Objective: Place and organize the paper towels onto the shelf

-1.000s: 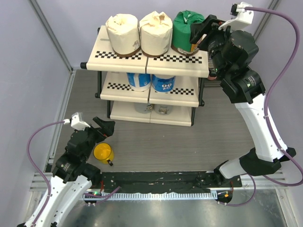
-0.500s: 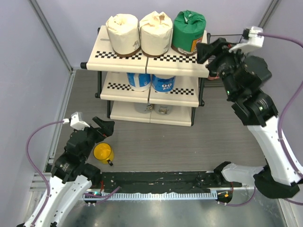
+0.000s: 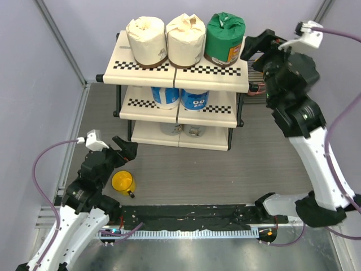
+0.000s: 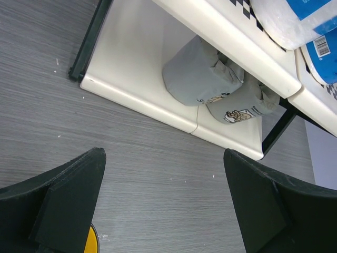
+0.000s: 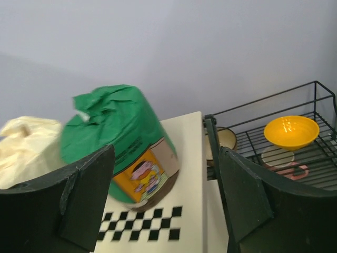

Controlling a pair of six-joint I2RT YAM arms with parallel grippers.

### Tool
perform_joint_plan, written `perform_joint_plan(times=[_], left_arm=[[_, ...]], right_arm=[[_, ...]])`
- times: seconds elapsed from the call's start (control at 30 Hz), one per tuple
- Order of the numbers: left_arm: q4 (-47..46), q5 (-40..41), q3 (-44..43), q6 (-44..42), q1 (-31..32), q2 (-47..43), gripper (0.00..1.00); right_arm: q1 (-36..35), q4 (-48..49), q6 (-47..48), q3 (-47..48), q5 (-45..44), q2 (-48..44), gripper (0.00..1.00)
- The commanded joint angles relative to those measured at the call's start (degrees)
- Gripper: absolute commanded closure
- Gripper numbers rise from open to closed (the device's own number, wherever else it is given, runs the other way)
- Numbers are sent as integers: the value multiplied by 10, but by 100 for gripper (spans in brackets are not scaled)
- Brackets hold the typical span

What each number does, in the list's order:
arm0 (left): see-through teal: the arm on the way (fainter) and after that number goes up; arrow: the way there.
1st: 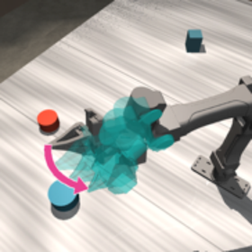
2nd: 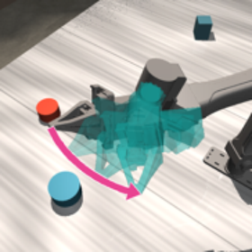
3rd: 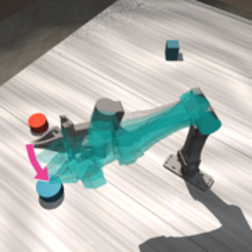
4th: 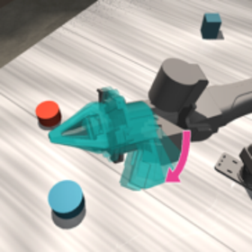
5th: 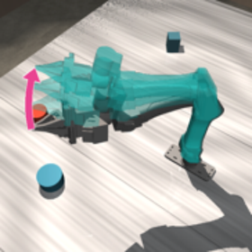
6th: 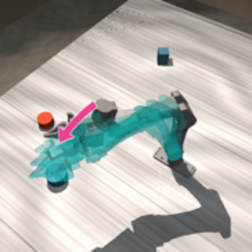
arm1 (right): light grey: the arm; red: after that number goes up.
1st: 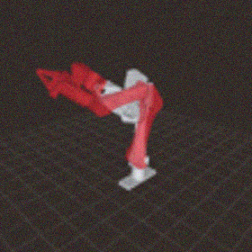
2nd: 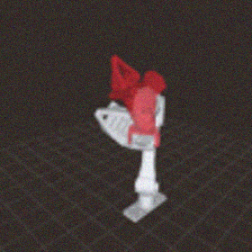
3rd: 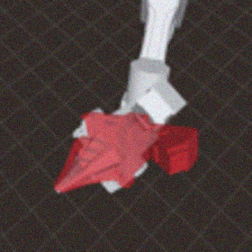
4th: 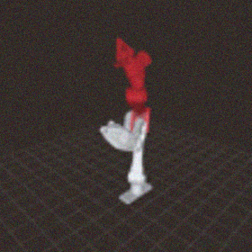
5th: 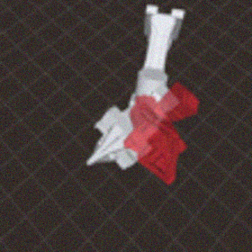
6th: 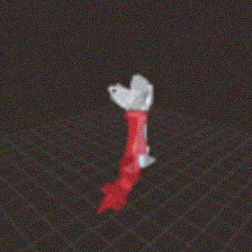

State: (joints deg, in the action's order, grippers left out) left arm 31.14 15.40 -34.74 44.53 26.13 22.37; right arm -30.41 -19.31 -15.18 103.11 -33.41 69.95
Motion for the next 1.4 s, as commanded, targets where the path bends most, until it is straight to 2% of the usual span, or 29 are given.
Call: perform_joint_plan(times=[0.0,0.23,0.37,0.4,0.5,0.63,0.93,1.17,1.27,1.37], left_arm=[[-10,6,-29,-11,1,-9,0],[-4,9,-26,-16,1,-17,0],[-7,4,-21,-12,1,-18,0],[-6,3,-22,-12,1,-19,0],[1,9,-19,-14,1,-29,0],[5,10,-16,-15,1,-36,0],[18,18,-22,-19,1,-45,0],[18,19,-22,-19,1,-46,0],[14,10,-25,-28,1,-44,0],[19,9,-40,-43,1,-35,0]], right_arm=[[102,-7,-22,40,34,69,16],[198,-7,-74,79,133,120,16],[234,5,-78,92,246,150,15],[238,16,-72,84,304,151,15],[251,44,-65,74,391,150,14],[254,43,-64,80,432,164,14],[255,17,-65,127,477,211,14],[256,26,-62,87,488,183,14],[256,38,-53,51,458,145,14],[255,46,-48,17,365,100,13]])
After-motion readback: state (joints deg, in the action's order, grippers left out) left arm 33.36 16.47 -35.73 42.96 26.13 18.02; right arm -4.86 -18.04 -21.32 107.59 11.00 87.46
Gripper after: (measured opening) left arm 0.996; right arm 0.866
